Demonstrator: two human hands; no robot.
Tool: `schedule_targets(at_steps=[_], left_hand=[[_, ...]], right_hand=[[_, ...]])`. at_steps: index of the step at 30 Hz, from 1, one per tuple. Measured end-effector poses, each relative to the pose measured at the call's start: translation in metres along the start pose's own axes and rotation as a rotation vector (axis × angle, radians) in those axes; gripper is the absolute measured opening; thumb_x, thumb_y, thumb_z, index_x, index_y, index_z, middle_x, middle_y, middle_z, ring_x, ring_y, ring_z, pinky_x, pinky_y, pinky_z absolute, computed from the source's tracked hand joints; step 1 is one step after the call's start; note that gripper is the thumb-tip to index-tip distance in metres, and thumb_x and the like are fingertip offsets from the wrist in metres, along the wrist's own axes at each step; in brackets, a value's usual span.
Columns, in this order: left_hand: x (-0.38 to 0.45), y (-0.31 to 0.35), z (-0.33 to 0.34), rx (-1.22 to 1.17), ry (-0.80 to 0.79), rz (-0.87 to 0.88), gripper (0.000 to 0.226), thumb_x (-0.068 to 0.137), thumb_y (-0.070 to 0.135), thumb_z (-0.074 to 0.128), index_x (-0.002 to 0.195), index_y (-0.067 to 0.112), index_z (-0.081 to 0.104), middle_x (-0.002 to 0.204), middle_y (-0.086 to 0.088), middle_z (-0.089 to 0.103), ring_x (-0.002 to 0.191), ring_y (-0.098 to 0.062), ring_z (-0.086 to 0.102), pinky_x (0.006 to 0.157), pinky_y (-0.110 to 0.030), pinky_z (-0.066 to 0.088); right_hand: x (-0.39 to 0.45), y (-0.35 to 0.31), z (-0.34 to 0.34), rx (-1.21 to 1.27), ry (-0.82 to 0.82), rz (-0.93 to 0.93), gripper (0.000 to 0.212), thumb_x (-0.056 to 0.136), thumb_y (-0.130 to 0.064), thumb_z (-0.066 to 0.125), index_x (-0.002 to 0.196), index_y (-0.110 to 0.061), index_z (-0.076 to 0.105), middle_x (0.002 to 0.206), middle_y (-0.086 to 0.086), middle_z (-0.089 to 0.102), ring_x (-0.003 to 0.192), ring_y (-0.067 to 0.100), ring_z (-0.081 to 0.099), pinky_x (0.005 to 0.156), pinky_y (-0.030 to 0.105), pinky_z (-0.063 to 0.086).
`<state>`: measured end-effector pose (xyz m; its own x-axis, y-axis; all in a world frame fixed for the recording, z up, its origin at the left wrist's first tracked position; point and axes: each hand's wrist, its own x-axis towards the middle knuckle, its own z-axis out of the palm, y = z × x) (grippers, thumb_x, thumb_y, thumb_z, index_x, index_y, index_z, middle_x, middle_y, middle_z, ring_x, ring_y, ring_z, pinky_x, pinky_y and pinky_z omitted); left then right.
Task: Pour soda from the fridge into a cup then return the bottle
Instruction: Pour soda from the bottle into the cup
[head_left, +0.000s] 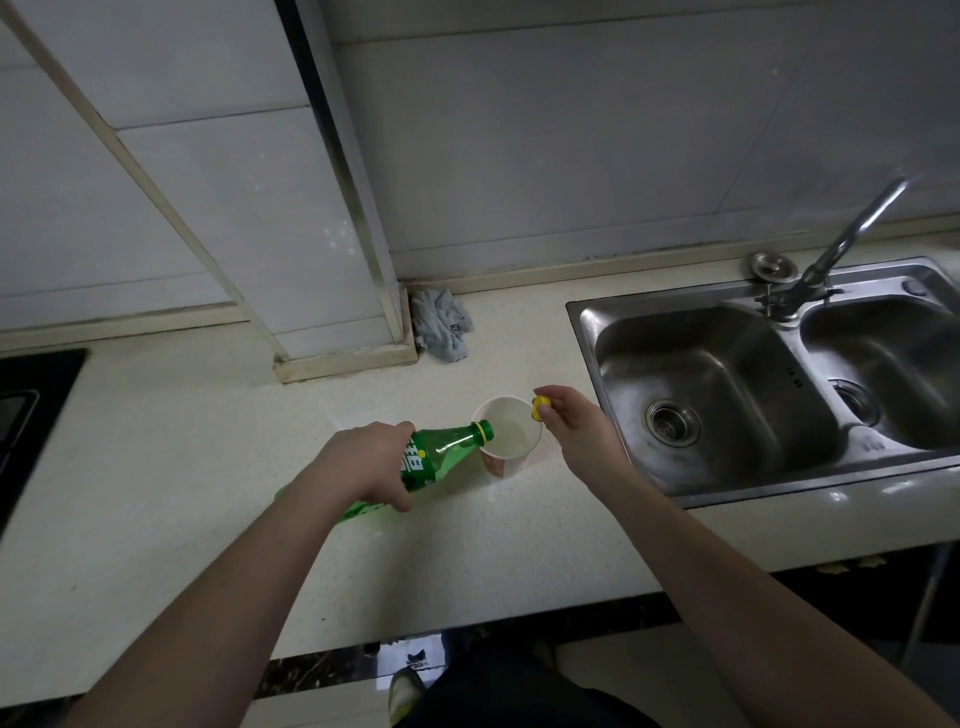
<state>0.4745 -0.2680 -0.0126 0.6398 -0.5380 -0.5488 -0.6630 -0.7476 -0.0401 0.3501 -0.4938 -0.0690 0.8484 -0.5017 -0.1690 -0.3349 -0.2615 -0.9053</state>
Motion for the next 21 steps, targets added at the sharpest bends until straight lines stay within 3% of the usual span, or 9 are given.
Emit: schedule_targets(at_steps=[7,14,17,21], left_hand=[[-0.0009,0.0000,-0.0002,0.002,0.006,0.006,0.079,0.066,0.045,0.077,0.133,0.023,0.040,0.107,0.002,0.056,0.088,-0.017,0.055,0.069,-0.029,0.051],[-0.0012,-0.0002,-0.0030,0.005,-0.006,0.008,0.080,0.067,0.045,0.077,0.134,0.023,0.040,0.110,0.001,0.057,0.089,-0.016,0.055,0.072,-0.030,0.053],[-0.0017,0.0000,-0.0040,0.004,-0.004,0.009,0.080,0.067,0.044,0.076,0.134,0.023,0.040,0.103,0.004,0.053,0.088,-0.016,0.055,0.070,-0.029,0.052],[-0.0014,-0.0007,-0.0049,0.008,-0.002,0.009,0.078,0.067,0.045,0.076,0.134,0.023,0.040,0.106,0.003,0.055,0.089,-0.016,0.055,0.069,-0.029,0.050]], right_hand=[[0.0006,0.0030,0.0006,0.011,0.000,0.000,0.025,0.096,-0.027,0.054,0.121,-0.025,0.059,0.103,-0.007,0.067,0.098,0.006,0.061,0.082,0.019,0.044],[0.0004,0.0005,0.0006,-0.002,-0.004,-0.010,0.025,0.096,-0.026,0.054,0.121,-0.024,0.059,0.103,-0.007,0.067,0.096,0.005,0.060,0.079,0.015,0.043],[0.0001,0.0003,0.0006,-0.004,0.000,-0.011,0.024,0.096,-0.026,0.055,0.120,-0.025,0.059,0.102,-0.009,0.066,0.094,0.002,0.059,0.075,0.011,0.041],[0.0013,0.0022,0.0019,0.017,0.005,-0.003,0.023,0.096,-0.025,0.055,0.118,-0.026,0.060,0.103,-0.008,0.067,0.097,0.005,0.060,0.081,0.016,0.045]])
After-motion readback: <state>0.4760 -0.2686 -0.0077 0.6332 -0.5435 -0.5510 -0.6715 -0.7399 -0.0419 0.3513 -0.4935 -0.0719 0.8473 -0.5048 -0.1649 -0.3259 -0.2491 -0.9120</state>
